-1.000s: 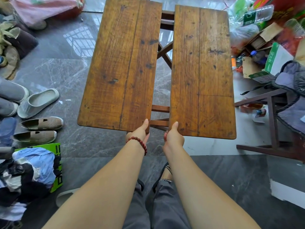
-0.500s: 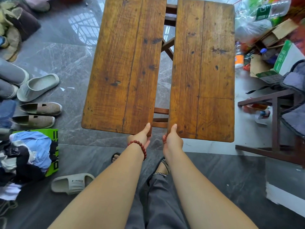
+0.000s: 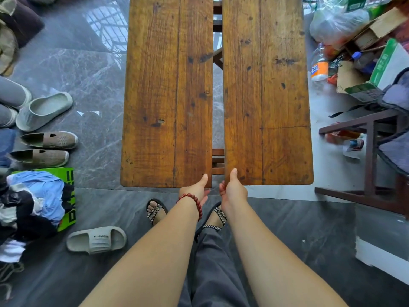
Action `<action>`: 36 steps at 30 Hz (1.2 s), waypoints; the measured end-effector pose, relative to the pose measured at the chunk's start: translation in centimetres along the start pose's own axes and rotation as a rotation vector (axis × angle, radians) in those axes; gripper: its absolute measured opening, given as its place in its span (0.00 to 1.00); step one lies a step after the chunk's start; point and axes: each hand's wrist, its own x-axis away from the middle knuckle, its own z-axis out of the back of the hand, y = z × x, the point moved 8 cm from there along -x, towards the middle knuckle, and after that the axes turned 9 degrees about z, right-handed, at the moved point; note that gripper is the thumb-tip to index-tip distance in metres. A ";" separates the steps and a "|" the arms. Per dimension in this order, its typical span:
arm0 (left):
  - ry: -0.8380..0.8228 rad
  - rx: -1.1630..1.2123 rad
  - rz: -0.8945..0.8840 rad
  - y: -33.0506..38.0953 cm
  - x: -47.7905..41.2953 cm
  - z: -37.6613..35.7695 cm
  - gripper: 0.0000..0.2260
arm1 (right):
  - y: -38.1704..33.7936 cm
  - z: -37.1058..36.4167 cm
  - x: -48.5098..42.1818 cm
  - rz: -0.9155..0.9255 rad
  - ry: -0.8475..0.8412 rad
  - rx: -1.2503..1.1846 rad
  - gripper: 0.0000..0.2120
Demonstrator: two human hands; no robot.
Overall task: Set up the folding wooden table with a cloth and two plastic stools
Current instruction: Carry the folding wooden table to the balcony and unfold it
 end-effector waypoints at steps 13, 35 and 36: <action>-0.028 -0.018 0.052 -1.0 -0.4 -1.4 0.24 | 1.8 0.1 -0.9 -0.032 -0.037 0.227 0.33; -0.025 0.052 0.129 -2.4 -3.0 1.3 0.22 | 4.4 -0.3 1.5 -0.181 -0.047 0.117 0.21; -0.020 0.058 0.131 -2.2 -3.0 1.4 0.22 | 4.4 -0.4 1.7 -0.184 -0.055 0.118 0.21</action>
